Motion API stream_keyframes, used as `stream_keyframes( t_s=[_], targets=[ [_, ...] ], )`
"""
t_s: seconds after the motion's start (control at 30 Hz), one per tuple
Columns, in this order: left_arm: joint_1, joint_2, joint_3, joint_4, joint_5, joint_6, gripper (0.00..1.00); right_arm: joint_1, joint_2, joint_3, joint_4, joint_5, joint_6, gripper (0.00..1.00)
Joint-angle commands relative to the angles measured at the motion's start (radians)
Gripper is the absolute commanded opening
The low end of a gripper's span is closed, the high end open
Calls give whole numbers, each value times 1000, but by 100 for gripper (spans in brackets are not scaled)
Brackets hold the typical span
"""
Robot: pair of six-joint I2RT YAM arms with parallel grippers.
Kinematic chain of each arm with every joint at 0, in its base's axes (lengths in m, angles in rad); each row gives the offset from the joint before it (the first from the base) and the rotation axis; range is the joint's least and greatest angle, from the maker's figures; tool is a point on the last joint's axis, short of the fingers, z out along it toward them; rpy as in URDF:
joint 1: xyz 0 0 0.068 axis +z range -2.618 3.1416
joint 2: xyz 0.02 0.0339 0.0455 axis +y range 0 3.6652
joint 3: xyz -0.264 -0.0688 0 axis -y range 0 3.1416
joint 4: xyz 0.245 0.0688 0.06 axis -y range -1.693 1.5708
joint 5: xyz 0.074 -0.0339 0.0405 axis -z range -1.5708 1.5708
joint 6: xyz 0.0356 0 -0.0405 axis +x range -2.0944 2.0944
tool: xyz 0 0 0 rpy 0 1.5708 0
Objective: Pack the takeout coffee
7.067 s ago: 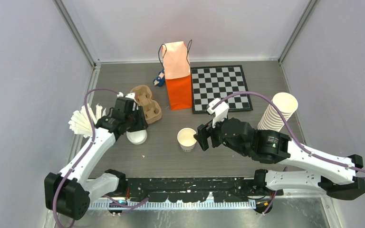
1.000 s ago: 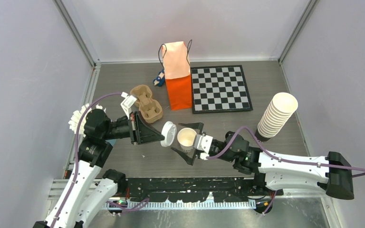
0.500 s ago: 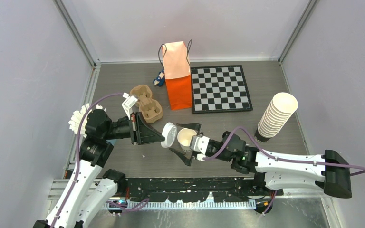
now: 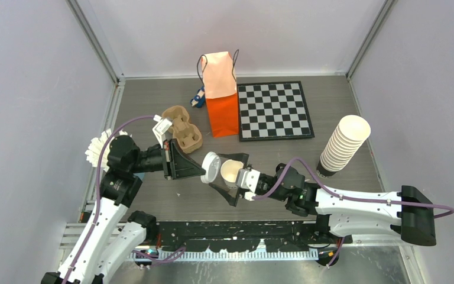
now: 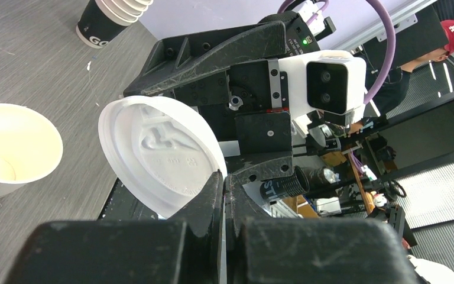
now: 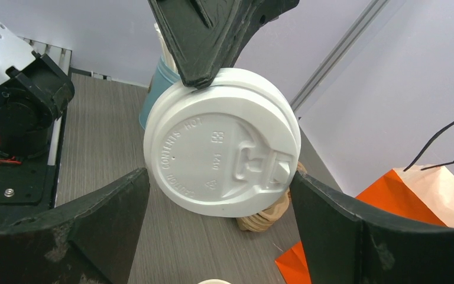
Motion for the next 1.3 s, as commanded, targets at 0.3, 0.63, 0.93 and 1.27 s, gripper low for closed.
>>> stream_keyframes(
  t_s=[0.3, 0.63, 0.93, 1.27],
  targets=[
    [-2, 5, -9, 33, -12, -8, 0, 6, -18, -14, 82, -6, 45, 75],
    [-1, 24, 74, -176, -151, 140, 71, 6, -78, -43, 6, 168, 268, 72],
    [0, 72, 129, -429, -478, 315, 100, 6, -93, 257, -792, 598, 751, 71],
    [1, 118, 83, -510, -682, 367, 100, 4, 110, 601, -1389, 630, 1030, 73]
  ],
)
